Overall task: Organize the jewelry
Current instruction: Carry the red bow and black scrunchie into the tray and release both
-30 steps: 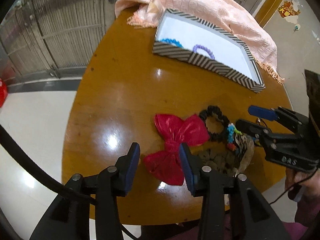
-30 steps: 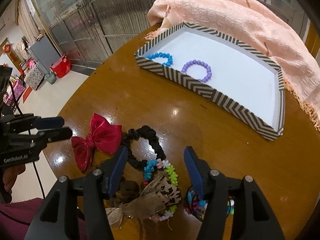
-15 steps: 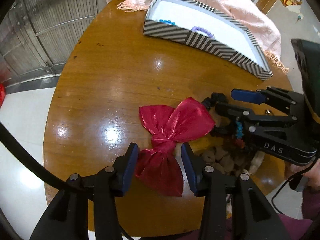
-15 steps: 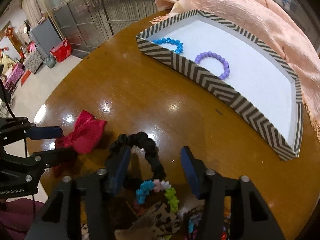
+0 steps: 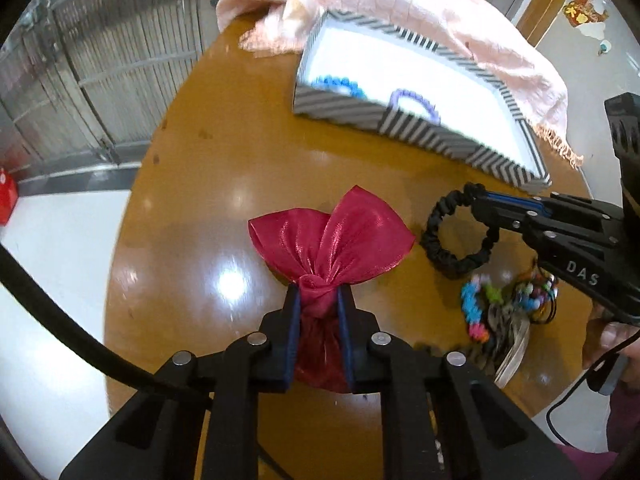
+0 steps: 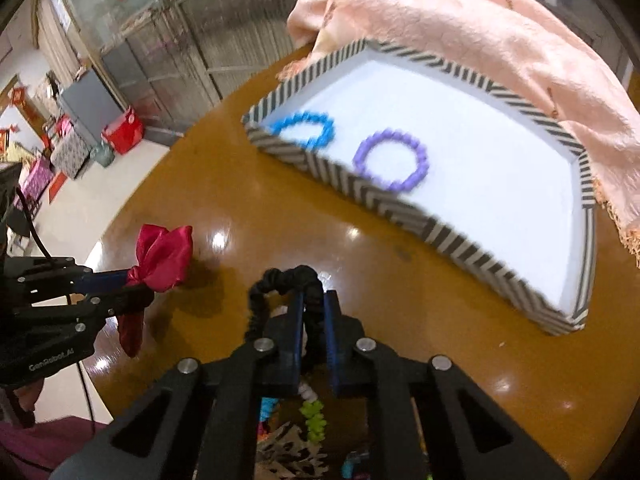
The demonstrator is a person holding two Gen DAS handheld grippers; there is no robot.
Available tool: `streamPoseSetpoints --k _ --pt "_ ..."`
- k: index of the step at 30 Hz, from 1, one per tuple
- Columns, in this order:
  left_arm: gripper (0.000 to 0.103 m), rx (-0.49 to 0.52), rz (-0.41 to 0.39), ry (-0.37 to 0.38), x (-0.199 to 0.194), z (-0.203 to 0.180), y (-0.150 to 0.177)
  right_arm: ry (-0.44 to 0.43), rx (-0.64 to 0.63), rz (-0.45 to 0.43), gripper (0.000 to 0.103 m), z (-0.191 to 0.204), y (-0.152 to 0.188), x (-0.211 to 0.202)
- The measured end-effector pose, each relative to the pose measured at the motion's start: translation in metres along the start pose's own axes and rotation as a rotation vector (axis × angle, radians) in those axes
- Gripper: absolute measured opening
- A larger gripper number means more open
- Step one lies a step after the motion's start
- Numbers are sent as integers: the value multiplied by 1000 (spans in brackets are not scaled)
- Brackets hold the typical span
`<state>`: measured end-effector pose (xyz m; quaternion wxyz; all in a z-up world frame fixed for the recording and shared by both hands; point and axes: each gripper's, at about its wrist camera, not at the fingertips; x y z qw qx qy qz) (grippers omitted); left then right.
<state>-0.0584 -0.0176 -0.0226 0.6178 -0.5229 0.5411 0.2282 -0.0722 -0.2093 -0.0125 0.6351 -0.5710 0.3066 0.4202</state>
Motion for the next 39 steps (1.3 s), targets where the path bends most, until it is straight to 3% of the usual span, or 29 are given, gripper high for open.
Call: streamPoseSetpoints --k 13,23,32,39 --pt "1 77 -126 -66 -18 -19 -71 19 48 -111 10 -31 -46 -37" --pt "1 120 -162 -104 -10 -37 -125 50 86 -155 10 -58 -80 -43" --pt "1 120 -150 -133 12 -37 -166 24 113 -144 10 -76 -105 -28" --pt "1 69 -84 -95 42 -27 -197 -33 150 -118 10 -87 -132 1"
Point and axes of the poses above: each gripper's, at about its wrist camera, not at the fingertips, and x roughly the way its jaws point, z to its left, y to its underside, and after that the axes turned 4 degrees about x, right-handed
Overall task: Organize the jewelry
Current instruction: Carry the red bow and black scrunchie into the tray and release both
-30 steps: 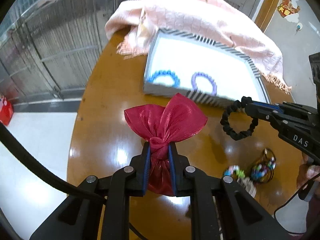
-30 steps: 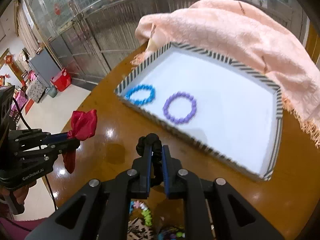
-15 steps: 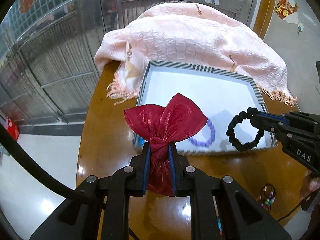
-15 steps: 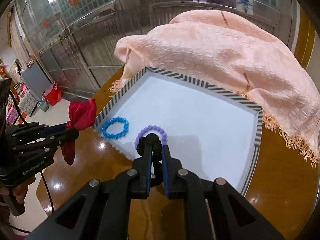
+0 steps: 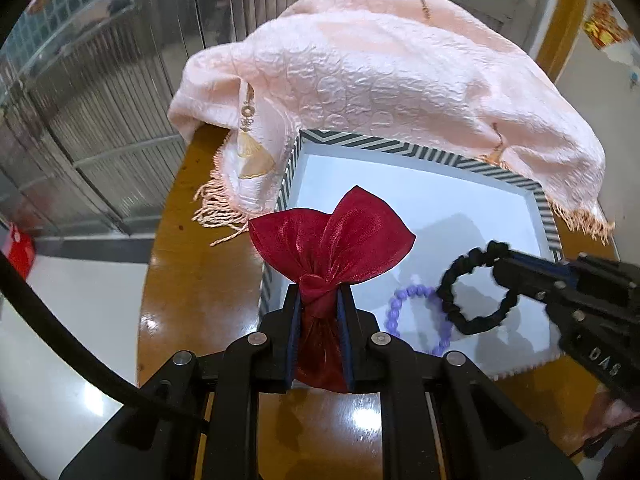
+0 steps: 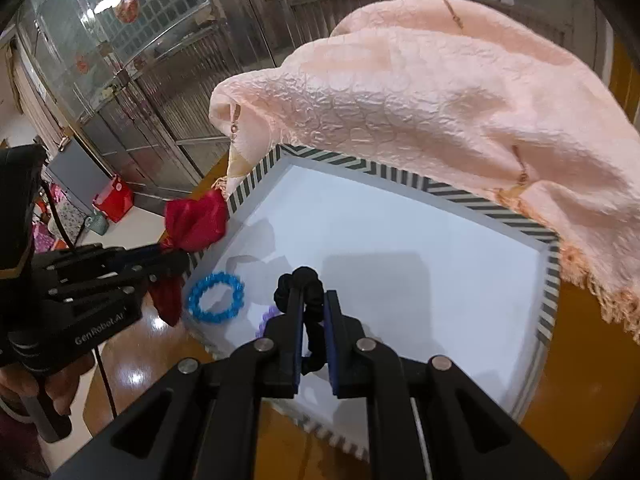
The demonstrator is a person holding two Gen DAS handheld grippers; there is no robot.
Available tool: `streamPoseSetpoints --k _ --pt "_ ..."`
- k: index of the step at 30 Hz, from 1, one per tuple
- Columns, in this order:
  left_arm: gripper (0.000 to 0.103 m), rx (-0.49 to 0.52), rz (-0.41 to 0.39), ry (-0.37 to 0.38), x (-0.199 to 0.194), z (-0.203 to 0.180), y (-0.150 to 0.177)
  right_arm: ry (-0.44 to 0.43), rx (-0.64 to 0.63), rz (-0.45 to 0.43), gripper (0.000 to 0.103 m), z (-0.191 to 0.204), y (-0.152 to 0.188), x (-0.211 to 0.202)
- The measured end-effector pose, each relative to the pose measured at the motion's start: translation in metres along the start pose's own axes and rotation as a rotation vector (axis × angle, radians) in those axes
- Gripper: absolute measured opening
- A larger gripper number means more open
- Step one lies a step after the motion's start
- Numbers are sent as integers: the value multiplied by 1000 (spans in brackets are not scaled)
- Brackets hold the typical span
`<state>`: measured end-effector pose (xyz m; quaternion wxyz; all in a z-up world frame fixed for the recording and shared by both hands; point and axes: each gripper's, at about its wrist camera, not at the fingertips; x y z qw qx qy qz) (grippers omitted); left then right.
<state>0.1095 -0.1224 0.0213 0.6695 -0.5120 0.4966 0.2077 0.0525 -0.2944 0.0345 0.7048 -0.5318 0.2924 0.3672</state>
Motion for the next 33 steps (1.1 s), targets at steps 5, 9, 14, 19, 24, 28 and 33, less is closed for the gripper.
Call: streamPoseSetpoints --k 5,9,14,19,24,28,33 --pt "1 -13 34 -10 22 0 -17 -35 40 50 10 -9 -19 38" --pt "1 -22 68 -29 41 2 -23 -30 80 75 10 -20 -33 67" --pt "1 -33 96 -33 60 2 -31 -16 143 94 10 -33 -42 97" --pt "6 -62 123 -44 71 6 -31 -32 197 91 20 -36 -44 110" --pt "17 -98 119 -10 71 11 -29 -11 203 73 45 -41 -42 97" --pt "26 -102 99 -7 63 11 -27 -18 206 60 45 -41 -32 75" --pt "26 -101 58 -7 39 11 -24 -18 163 51 51 -38 -18 40"
Point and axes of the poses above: each gripper's, at about its wrist camera, not at the fingertips, and x roughly the way its jaws point, z to its left, y to its underside, and after that the axes turned 4 degrees about x, right-handed
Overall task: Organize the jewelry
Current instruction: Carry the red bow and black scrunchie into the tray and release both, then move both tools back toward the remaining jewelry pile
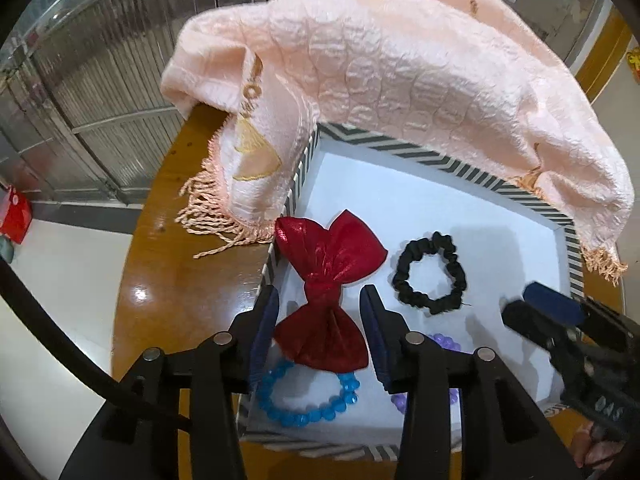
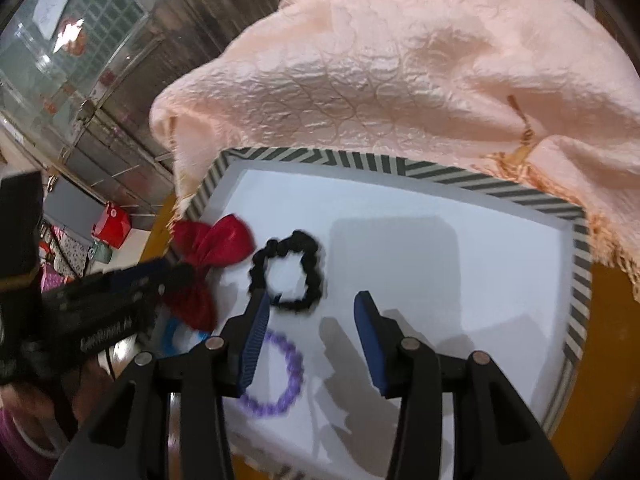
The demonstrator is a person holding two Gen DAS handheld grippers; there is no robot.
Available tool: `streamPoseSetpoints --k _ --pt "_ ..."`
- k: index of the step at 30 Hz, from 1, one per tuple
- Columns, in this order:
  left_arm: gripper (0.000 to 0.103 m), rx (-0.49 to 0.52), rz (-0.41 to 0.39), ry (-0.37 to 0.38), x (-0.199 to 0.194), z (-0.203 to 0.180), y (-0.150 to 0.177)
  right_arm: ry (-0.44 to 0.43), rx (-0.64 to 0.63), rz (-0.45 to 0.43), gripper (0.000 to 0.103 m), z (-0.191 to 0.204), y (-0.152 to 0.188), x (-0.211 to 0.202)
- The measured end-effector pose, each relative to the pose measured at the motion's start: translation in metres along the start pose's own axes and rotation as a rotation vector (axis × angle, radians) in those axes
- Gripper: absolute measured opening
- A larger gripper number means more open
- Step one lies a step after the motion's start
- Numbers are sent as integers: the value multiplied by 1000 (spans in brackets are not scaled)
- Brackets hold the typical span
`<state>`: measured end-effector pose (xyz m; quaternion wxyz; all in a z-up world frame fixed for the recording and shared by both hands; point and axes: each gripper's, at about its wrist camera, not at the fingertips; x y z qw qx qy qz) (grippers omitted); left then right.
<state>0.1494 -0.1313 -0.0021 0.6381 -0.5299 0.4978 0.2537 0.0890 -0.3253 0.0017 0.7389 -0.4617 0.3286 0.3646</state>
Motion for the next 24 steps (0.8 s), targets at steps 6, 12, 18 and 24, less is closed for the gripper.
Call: streamPoseSetpoints --k 6,12,18,24 --pt "26 49 -59 -26 -36 -7 24 12 -78 -16 54 17 32 -39" --pt "26 85 -66 -30 -60 -5 62 27 -102 -25 54 21 64 -68" --pt "26 108 -67 -19 -75 -9 90 65 -118 -36 55 20 90 -88" --pt "26 128 -69 2 -89 -12 114 74 -115 -39 55 20 115 -105"
Point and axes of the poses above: each gripper's, at about its wrist camera, not at the fingertips, and x roughly the way its jaws point, z to its left, y to its underside, and after that the axes turned 4 degrees about x, right-handed
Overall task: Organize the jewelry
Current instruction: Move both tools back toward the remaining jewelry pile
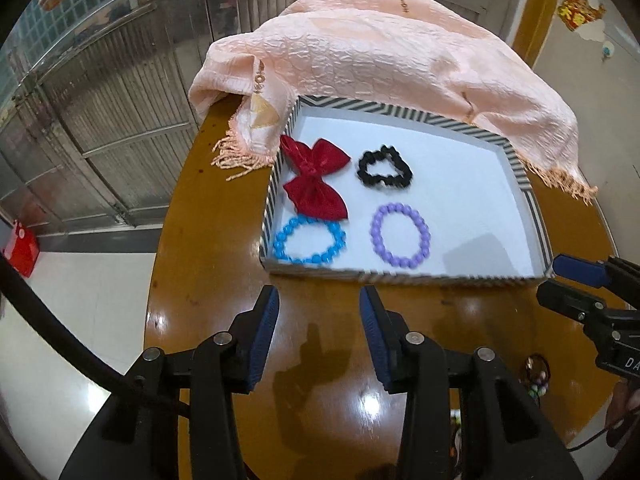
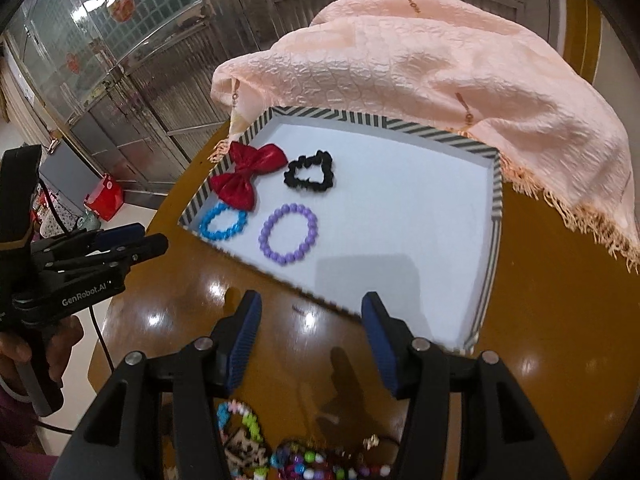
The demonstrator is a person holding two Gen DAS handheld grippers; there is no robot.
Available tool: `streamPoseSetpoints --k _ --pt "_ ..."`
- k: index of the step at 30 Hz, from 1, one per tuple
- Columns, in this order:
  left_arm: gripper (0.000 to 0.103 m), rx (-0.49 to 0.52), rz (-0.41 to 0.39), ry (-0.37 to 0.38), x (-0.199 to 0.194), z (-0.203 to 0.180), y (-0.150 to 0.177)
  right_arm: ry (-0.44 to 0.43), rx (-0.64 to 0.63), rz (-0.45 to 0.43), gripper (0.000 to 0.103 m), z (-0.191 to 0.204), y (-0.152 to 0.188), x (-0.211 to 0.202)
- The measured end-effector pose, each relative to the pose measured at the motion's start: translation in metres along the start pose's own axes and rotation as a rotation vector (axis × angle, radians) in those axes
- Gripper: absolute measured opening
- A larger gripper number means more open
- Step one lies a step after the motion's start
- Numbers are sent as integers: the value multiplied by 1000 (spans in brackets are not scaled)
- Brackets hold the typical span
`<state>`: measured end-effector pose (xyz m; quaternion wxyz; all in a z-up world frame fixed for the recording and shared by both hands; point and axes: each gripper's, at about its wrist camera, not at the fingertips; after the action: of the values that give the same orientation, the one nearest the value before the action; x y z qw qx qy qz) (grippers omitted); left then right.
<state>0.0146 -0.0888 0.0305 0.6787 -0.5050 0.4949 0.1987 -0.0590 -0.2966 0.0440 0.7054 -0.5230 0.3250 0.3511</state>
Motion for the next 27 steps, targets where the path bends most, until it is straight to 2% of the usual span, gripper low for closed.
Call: streamPoseSetpoints --k 9,24,27 --pt "26 6 15 52 -16 -2 34 29 -11 4 55 0 45 -23" --pt "26 -13 93 102 -21 7 83 135 77 65 56 -45 108 -42" --pt "26 -17 95 113 -24 7 87 122 89 67 56 -48 117 -45"
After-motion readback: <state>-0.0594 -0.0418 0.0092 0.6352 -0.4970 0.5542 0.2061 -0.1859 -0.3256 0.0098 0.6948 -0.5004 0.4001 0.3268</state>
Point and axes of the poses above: each gripper's, at about its wrist camera, not at the fingertips, and x roughly the way its jaws point, z to its left, y to its underside, and after that the axes turned 4 degrees about x, right-handed
